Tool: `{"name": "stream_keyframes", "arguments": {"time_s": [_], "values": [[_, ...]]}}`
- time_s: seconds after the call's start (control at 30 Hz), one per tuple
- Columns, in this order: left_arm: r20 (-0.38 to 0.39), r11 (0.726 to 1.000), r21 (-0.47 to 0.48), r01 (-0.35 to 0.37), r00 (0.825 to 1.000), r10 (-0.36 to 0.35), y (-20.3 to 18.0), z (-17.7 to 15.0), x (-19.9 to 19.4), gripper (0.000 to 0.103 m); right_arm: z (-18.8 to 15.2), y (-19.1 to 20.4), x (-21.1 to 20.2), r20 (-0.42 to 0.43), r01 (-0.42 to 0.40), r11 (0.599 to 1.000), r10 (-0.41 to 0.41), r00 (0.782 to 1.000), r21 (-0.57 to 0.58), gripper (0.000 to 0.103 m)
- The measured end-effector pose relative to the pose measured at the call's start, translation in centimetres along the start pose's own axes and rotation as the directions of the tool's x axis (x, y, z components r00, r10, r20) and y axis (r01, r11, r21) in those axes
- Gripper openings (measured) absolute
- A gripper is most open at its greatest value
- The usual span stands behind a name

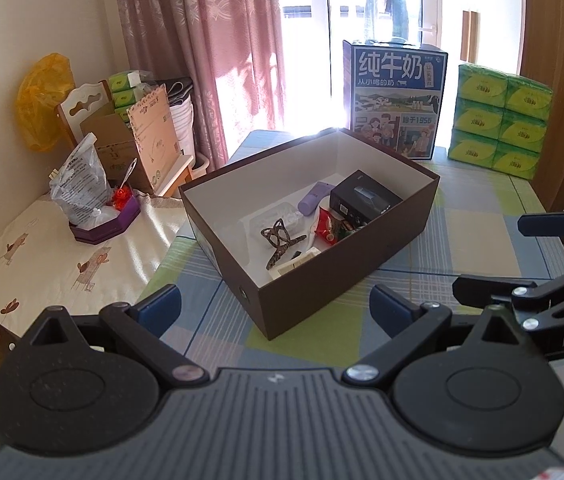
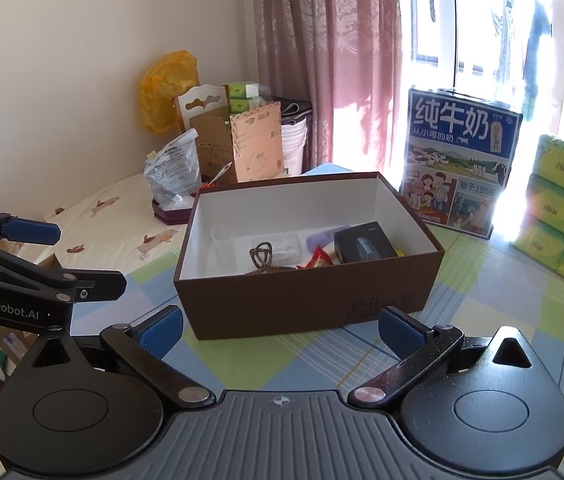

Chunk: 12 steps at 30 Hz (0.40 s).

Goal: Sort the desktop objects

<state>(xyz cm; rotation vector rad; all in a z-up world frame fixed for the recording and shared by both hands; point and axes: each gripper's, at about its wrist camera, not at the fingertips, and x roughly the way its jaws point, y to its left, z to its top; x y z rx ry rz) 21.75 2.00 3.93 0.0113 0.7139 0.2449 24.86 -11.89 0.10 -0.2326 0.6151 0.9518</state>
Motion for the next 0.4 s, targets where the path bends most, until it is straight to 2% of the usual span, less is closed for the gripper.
{"name": "stream_keyframes", "arguments": {"time_s": [0.4], "values": [[-0.001, 1.0, -0.011, -0.004, 1.0, 0.004, -0.22, -0.46, -0.33, 0.1, -0.83, -0.14, -0.39, -0.002, -0.013, 1.0, 0.013, 1.0, 0.002, 0.101]]}}
